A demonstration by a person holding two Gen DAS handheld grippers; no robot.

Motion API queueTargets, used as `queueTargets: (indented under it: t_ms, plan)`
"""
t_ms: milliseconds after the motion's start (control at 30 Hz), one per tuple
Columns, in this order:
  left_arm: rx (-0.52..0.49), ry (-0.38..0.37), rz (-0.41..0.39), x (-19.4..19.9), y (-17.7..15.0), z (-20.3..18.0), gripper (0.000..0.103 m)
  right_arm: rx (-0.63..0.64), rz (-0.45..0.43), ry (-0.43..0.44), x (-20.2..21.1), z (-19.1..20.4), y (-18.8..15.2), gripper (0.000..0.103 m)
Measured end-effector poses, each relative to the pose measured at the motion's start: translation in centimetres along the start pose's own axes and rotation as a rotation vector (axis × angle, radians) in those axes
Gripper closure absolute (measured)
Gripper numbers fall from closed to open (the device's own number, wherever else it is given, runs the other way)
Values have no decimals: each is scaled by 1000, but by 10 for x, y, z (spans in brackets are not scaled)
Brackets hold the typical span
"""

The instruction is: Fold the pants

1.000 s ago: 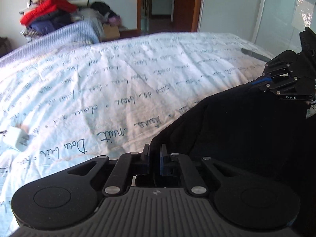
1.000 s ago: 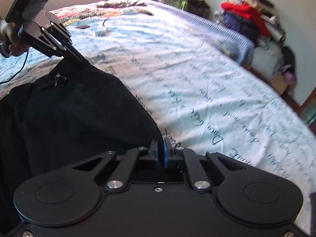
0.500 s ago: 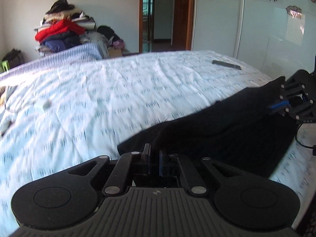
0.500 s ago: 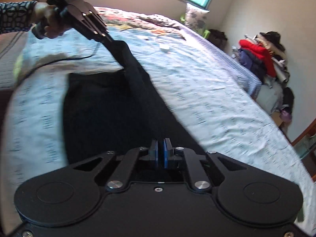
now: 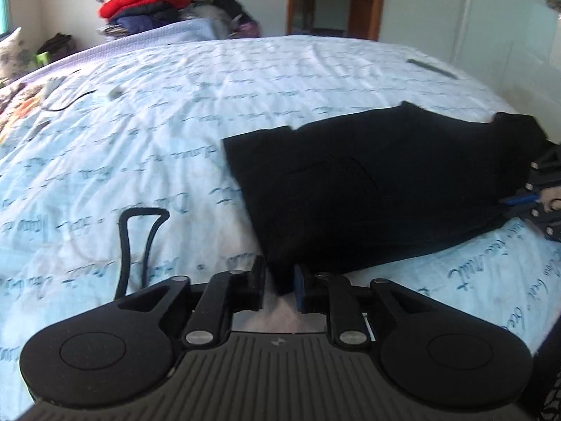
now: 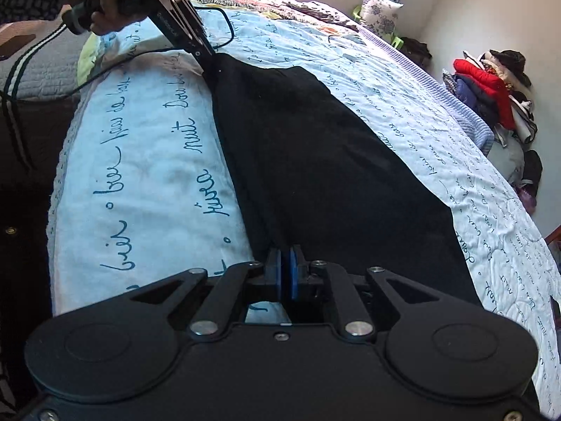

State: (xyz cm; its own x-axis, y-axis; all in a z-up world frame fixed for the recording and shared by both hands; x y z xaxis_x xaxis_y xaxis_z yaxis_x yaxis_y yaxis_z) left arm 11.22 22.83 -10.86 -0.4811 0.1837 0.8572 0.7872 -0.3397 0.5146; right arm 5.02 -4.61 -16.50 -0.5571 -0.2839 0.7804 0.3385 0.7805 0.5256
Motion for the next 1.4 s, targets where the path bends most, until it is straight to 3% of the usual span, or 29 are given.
queueTargets:
  t_ms: [100, 200, 233, 267, 300, 367, 467, 567, 733, 800, 900, 967, 1133, 1200, 1233, 1267, 1300, 1333, 1400]
  plan:
    - [100, 111, -22, 14, 5, 4, 60, -55, -40, -35, 9, 1, -6, 92]
    - [174, 119, -90, 40, 18, -16, 58, -162, -94, -40, 33, -4, -20, 90]
    - [169, 114, -118, 47, 25, -29, 53, -207, -104, -46, 41, -8, -27, 90]
    - [146, 115, -139, 52, 33, -47, 40, -253, -109, -59, 49, -14, -36, 90]
    - [103, 115, -158, 55, 42, -69, 25, -302, -109, -80, 56, -21, -45, 90]
    - [-31, 128, -215, 54, 58, -124, 17, -413, -89, -132, 68, -40, -69, 90]
    - [-269, 138, -281, 44, 72, -209, 14, -592, -64, -212, 86, -71, -111, 90]
    - [-469, 88, -329, 19, 76, -289, 13, -809, -55, -261, 102, -106, -159, 89]
    - [-549, -50, -291, -31, 89, -366, 13, -1062, -90, -311, 118, -152, -219, 77]
    - [-554, -58, -250, -50, 93, -382, 22, -1129, -85, -339, 118, -165, -237, 76]
    - [-567, -74, -208, -69, 95, -394, 25, -1259, -108, -288, 113, -181, -262, 70]
    - [-577, -80, -184, -77, 96, -395, 28, -1344, -113, -242, 104, -188, -275, 53]
    - [-619, -84, -194, -86, 97, -400, 30, -1465, -178, -162, 83, -198, -280, 50]
    - [-613, -89, -194, -89, 98, -401, 31, -1484, -216, -121, 77, -204, -276, 59]
    - [-604, -99, -192, -90, 99, -401, 34, -1491, -227, -105, 75, -205, -275, 81]
    - [-593, -113, -187, -90, 100, -400, 46, -1501, -234, -93, 73, -206, -274, 90]
    - [-579, -136, -177, -90, 101, -400, 57, -1506, -247, -96, 74, -206, -272, 92]
    - [-562, -157, -170, -89, 102, -399, 62, -1501, -258, -117, 80, -204, -272, 94]
    - [-531, -185, -167, -86, 104, -396, 85, -1474, -274, -169, 94, -198, -267, 95]
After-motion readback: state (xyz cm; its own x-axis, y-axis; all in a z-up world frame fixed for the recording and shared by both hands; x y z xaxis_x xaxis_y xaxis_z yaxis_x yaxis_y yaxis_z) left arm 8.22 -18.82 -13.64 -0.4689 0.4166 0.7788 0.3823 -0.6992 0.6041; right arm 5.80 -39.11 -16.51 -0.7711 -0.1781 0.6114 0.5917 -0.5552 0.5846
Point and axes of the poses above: each gripper's, at about its wrist camera, not at the fingertips, and x roughly against the way its jaws point, z to its left, y to its top, the point moved 6 cm from there along -x, roughly the way its jaws point, and after that the axes turned 12 degrees about z, right-handed, at the moved point
